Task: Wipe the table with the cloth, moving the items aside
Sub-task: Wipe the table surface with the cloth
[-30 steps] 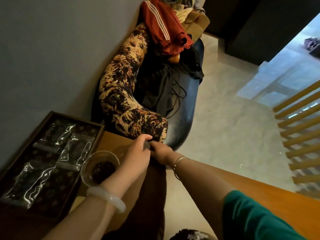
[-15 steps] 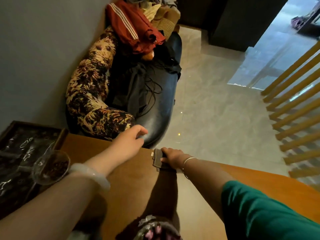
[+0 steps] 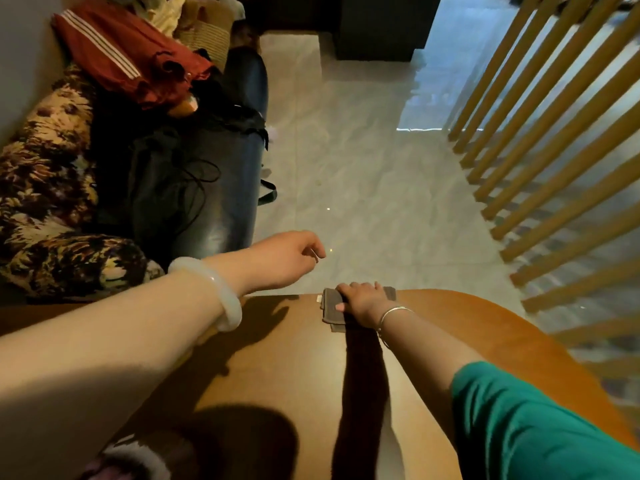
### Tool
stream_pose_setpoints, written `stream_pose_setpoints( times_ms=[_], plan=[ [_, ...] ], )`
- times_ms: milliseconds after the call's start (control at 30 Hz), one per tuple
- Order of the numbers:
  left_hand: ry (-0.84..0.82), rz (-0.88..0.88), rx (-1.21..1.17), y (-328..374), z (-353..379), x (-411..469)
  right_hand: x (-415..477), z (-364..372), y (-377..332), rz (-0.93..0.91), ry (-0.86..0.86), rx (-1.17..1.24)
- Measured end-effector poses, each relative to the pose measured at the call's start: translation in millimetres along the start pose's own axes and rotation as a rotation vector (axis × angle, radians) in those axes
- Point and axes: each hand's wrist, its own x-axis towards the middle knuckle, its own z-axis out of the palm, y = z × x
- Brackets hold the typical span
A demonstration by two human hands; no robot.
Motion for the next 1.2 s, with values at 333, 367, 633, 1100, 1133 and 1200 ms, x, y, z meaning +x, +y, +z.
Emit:
stream_pose_setpoints(
  times_ms=[333, 367, 633, 1100, 1133, 1200],
  plan=[
    [-0.199, 0.028, 0.108, 74.1, 192.0, 87.4, -24.5, 11.8, 146.5, 0.052, 0.106, 0.036],
    [-0.2, 0.041, 0.143, 79.4, 207.7, 93.3, -26.7, 13.6, 158.8, 0.061, 0.119, 0.048],
    [-0.171, 0.203, 0.257, 146.9, 297.1, 121.6, -83.7, 37.9, 264.5, 0.274, 0.158, 0.266],
    [-0.243, 0.544, 0.485, 218.7, 435.4, 37.9, -245.0, 174.3, 314.5, 0.736, 0.406, 0.721],
    [-0.259, 0.559, 0.49, 220.8, 443.6, 27.4, -256.8, 185.4, 310.4, 0.779, 0.416, 0.75],
    [-0.301, 0.589, 0.507, 225.2, 458.3, 6.1, -280.5, 206.9, 299.9, 0.868, 0.425, 0.813]
  ],
)
